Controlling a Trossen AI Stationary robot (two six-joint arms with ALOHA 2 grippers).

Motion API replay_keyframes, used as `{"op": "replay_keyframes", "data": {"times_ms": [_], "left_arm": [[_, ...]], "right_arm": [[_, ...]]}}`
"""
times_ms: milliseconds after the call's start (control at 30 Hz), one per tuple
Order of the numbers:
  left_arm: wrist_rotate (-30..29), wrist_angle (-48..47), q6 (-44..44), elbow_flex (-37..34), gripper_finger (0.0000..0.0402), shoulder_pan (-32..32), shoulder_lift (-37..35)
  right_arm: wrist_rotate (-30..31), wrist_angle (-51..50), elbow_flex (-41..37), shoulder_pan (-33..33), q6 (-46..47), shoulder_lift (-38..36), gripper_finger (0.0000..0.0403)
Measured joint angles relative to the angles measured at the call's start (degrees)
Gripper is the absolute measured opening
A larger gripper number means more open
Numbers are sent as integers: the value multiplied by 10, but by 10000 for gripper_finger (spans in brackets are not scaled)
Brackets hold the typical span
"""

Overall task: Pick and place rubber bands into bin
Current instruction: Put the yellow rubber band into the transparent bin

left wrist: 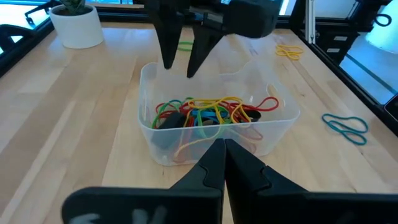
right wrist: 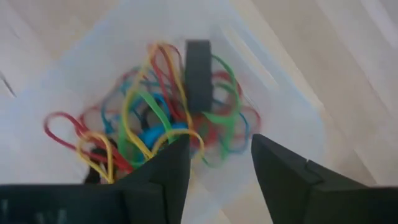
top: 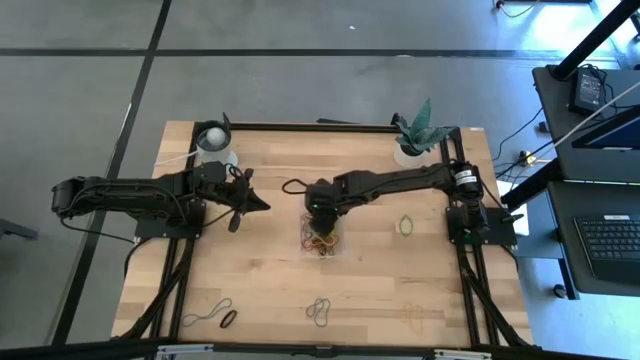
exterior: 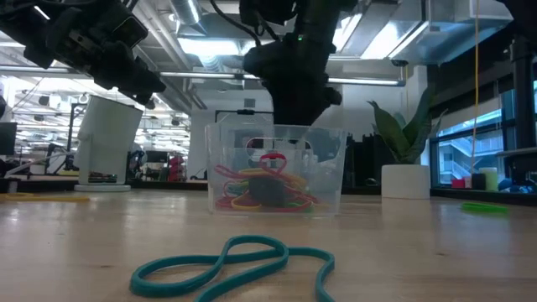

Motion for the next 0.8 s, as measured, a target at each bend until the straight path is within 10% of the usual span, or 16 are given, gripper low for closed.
{"op": "replay_keyframes", "data": {"times_ms": [800], "left_arm": [[-1,0,0,0,2,0,0]], "right_arm": [[145,-180,9,137,106,-156,144]]}}
